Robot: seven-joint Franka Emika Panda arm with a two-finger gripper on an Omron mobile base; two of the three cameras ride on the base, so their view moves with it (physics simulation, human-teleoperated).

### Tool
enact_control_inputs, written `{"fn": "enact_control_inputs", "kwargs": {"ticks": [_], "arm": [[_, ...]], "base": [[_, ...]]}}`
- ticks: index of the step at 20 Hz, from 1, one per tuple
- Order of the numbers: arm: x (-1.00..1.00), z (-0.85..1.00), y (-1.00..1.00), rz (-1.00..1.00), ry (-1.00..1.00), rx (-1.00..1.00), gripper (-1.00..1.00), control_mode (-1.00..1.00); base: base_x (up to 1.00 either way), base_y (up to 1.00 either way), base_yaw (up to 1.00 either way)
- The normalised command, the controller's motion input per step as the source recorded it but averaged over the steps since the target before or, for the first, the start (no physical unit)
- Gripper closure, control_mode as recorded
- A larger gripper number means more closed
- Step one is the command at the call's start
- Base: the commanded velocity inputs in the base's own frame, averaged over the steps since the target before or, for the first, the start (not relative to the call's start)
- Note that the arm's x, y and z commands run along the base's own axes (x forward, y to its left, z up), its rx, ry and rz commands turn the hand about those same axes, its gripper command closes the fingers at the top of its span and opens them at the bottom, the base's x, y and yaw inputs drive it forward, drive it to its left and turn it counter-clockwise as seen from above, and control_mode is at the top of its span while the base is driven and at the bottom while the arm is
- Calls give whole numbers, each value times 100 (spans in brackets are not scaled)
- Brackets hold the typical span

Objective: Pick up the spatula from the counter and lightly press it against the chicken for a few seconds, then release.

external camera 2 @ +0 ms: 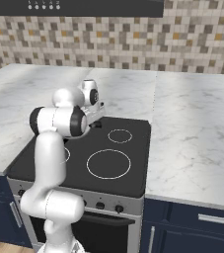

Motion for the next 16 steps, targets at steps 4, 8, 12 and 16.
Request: {"fn": "enact_control_inputs", "kwargs": {"ticks": [4,8,12,16], "arm": [[21,-12,7,-1,0,0,100,-100],[20,-14,6,-1,2,0,100,-100],[16,-14,1,-1,9,0,100,-100],[4,-15,0,-1,16,0,100,-100]], "base": [[0,0,0],[0,0,0],[0,0,0],[0,0,0]]}}
